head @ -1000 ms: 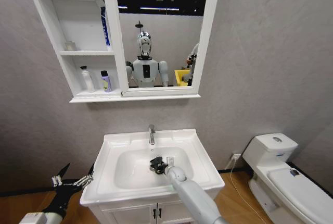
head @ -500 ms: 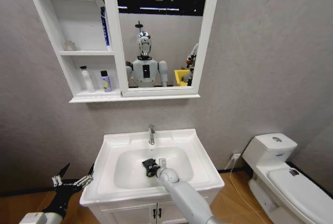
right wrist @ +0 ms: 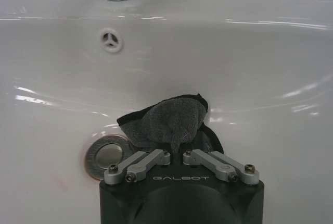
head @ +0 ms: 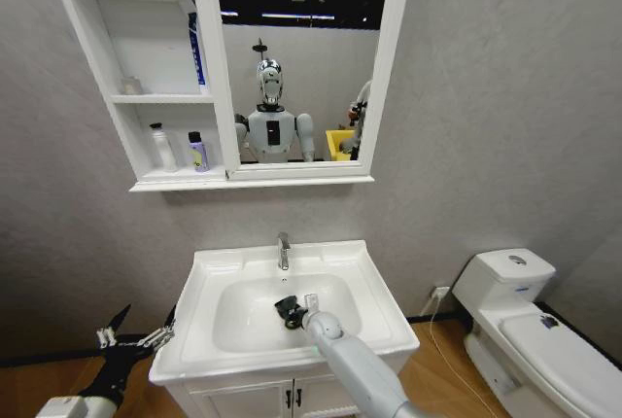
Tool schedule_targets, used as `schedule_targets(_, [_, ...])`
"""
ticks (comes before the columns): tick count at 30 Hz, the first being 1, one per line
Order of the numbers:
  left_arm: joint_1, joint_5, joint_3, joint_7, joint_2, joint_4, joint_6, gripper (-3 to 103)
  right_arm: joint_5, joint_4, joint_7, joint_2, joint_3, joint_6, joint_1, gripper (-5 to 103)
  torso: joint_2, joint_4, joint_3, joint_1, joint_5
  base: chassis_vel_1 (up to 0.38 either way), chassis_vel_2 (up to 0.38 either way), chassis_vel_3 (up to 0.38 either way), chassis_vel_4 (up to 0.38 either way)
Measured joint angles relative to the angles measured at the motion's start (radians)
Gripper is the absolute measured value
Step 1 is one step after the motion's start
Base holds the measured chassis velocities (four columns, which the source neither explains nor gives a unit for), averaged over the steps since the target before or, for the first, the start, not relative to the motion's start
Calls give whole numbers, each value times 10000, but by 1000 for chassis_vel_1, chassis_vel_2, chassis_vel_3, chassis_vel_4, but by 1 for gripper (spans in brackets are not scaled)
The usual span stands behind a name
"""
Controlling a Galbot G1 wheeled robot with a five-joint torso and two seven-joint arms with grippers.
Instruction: Move facial cleanser and shampoo from washbasin to cabinet, then wipe washbasin with towel.
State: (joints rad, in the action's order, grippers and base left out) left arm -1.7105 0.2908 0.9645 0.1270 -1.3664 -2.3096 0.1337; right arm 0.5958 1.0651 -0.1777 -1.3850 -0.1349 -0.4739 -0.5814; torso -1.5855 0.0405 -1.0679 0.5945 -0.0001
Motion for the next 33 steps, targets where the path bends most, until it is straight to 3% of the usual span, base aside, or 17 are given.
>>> schedule_targets(5, [0,0,-1,0,0,0,0,100,179,-227,259,-96,52,160,1,5,0,-2,0,0,0,0,0,0,0])
schedule_targets(10, [0,0,-1,0,0,0,0,100,1050,-327,583,-888,-547,370,-42,5,0,-10,-1,0,0,0,0,0,0])
schedule_targets(14, [0,0,-1,0,0,0,0,100,1110,-167,790,-1411,-957,879,-109,5,1,-9,-1,0,0,0,0,0,0])
schedule_targets(19, [0,0,-1,0,0,0,0,100,1095,-36,628,-1517,-997,866,-139,5,0,-8,0,0,0,0,0,0,0])
schedule_targets(23, [0,0,0,0,0,0,0,100,999,-15,223,-1020,-695,570,-195,5,1,-6,-1,0,1,0,0,0,0])
schedule_targets(26, [0,0,-1,1,0,0,0,100,567,385,-120,-163,-64,425,-477,5,1,-1,-1,0,3,0,0,0,0])
schedule_targets(29, [0,0,0,1,0,0,0,100,407,486,-135,-31,65,499,-530,5,1,-1,-1,0,2,0,0,0,0])
schedule_targets(32, [0,0,-1,1,0,0,0,100,-795,1974,537,561,984,1774,-1105,5,1,-6,-1,1,3,0,0,0,0])
schedule_targets(33, [0,0,-1,1,0,0,0,100,-795,1974,537,561,984,1774,-1105,5,1,-6,-1,1,3,0,0,0,0])
